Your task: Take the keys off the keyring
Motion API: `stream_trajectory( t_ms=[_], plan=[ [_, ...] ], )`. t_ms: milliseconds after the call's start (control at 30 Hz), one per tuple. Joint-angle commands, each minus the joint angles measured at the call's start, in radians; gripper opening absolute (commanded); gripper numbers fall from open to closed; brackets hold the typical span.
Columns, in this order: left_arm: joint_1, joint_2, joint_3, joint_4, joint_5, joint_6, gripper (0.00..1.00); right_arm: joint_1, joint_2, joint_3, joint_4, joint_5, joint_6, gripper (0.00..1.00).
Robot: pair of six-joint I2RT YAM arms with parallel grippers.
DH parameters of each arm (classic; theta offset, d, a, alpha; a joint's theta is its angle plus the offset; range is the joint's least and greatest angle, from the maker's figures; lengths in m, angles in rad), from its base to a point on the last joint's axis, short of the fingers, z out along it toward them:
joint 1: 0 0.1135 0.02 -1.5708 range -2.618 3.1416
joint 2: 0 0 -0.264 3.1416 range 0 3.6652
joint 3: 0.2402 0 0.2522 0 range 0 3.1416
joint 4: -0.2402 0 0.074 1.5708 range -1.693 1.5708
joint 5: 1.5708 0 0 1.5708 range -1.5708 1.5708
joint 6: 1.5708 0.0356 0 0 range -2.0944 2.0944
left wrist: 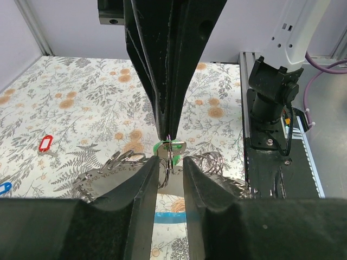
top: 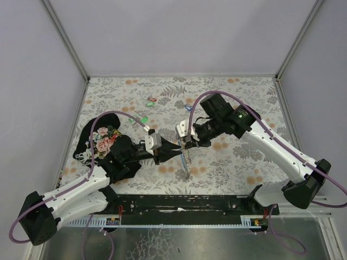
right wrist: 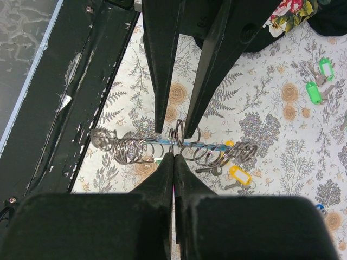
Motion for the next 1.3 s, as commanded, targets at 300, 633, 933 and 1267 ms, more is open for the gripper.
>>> stream_trajectory(
  t_ms=[300,633,933,1267],
  plan=[
    [0.004,0.026,0.036,0.01,-0.001,-0.036,0.19,0.0,-0.007,0.016,0.02,-0.04,-0.007,0.0],
    [0.004,0.038,0.037,0.015,-0.003,-0.047,0.13,0.0,-0.011,0.008,0.024,-0.046,-0.005,0.0],
    [0.001,0.048,0.041,0.031,-0.006,-0.061,0.13,0.001,-0.016,0.004,0.028,-0.052,-0.001,0.0],
    [-0.004,0.026,0.01,0.074,-0.028,-0.068,0.0,0.0,-0.027,-0.003,0.032,-0.049,0.007,0.0]
  ],
)
